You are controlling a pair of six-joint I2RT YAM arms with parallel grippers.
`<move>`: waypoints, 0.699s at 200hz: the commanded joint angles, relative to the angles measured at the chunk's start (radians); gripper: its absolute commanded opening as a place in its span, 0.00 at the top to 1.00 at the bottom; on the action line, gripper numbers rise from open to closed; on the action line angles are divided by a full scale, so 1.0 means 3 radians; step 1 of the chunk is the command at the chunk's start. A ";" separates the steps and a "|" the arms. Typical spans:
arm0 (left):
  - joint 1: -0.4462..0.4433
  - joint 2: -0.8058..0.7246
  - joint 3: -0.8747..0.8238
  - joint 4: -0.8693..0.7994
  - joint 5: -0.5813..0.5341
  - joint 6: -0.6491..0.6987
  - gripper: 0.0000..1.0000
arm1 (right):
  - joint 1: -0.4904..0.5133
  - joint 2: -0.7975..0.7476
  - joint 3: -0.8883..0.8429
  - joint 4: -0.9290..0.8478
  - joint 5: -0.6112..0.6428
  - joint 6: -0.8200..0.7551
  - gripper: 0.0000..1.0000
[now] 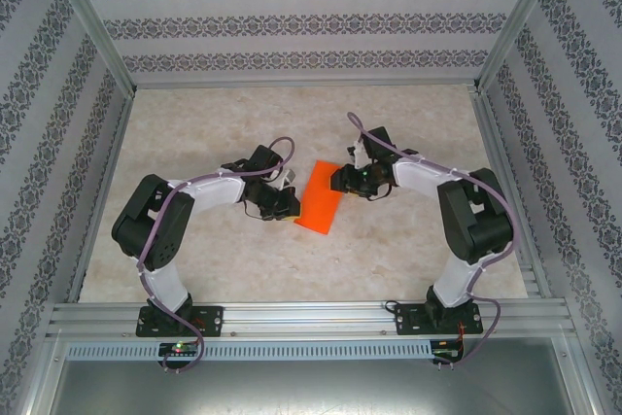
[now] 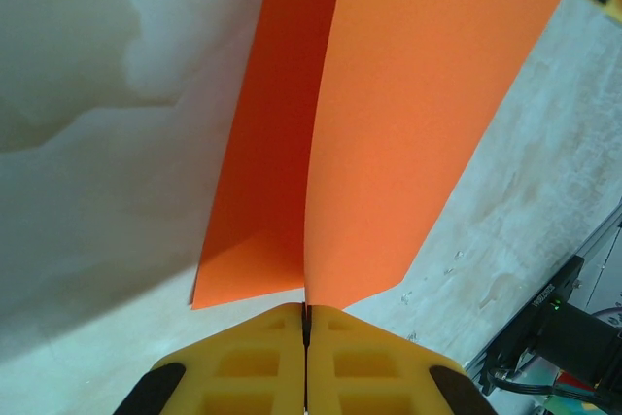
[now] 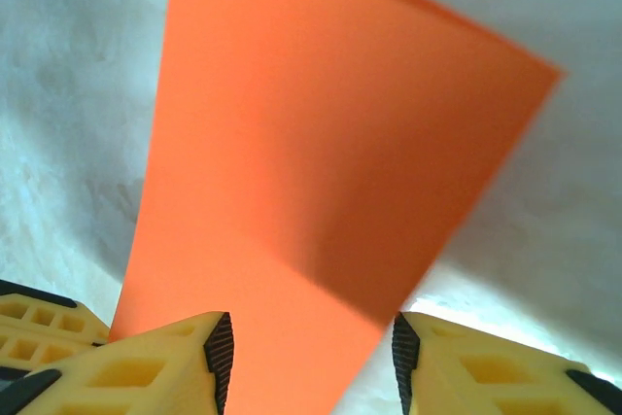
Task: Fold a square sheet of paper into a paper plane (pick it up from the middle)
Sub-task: Place the paper at the center of the table, then fold the triangle a second time at the center of the table.
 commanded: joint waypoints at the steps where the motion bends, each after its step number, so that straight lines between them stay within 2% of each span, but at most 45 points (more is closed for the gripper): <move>1: -0.0008 0.0033 0.0091 0.0014 0.0031 0.0055 0.92 | -0.0073 -0.0188 -0.0007 -0.0231 0.0199 -0.0153 0.49; 18: -0.0018 0.0024 0.0090 0.0009 0.0021 0.0055 0.92 | -0.0101 -0.0270 -0.0042 -0.0227 0.0216 -0.0132 0.49; 40: -0.0034 0.0047 0.0102 0.0014 0.0025 0.0055 0.92 | -0.0048 -0.0267 -0.0046 -0.0119 0.0040 -0.0055 0.53; 96: -0.0064 0.0084 0.0161 -0.0009 0.0025 0.0070 0.92 | 0.0054 0.0091 0.0007 0.0072 -0.0058 -0.0007 0.74; 140: -0.0070 0.0130 0.0236 -0.0068 0.0014 0.0101 0.91 | 0.0068 0.0292 0.0102 0.0017 -0.0027 -0.0096 0.81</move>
